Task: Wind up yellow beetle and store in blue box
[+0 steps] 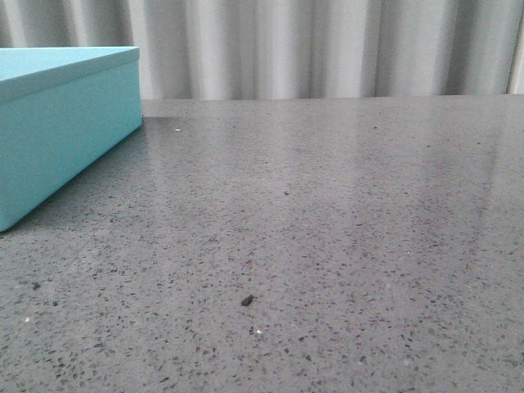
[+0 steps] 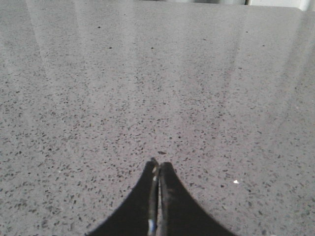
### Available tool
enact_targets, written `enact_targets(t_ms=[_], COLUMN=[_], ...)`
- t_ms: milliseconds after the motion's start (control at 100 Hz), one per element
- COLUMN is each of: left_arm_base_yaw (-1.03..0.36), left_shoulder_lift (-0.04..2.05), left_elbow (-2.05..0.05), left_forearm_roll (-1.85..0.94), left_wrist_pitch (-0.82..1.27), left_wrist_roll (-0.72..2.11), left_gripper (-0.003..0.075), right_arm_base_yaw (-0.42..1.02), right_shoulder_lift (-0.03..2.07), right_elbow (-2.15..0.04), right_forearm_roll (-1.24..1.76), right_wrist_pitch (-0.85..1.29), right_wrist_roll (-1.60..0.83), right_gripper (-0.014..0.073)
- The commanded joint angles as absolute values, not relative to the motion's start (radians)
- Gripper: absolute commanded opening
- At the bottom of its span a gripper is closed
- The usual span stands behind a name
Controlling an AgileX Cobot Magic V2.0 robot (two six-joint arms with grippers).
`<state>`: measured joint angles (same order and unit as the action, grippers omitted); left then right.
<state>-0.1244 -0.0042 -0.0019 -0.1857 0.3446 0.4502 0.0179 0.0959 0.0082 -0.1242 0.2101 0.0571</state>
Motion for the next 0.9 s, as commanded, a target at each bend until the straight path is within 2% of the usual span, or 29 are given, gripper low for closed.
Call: enact_targets(t_ms=[0,390,890], left_arm_base_yaw=[-0.131,-0.131,-0.131], left_shoulder_lift=[-0.027,-0.027,-0.027], left_elbow=[0.025,0.025,0.025], left_forearm_roll=[-0.196,-0.196,-0.196], left_wrist_pitch=[0.313,0.313,0.313], left_wrist_roll=[0.446,0.446,0.446], left_gripper=[-0.0021,-0.0021,-0.0021], right_arm_base_yaw=[0.011,0.011,0.011], right_shoulder_lift=[0.104,0.089,-0.03], right_elbow=[0.031,0.033,0.033], right_forearm_roll=[-0.125,-0.125,-0.125], right_wrist_pitch=[0.125,0.258,0.308], right_wrist_roll=[0.055,0.055,0.055], right_gripper=[-0.0052,-0.0052,-0.0052])
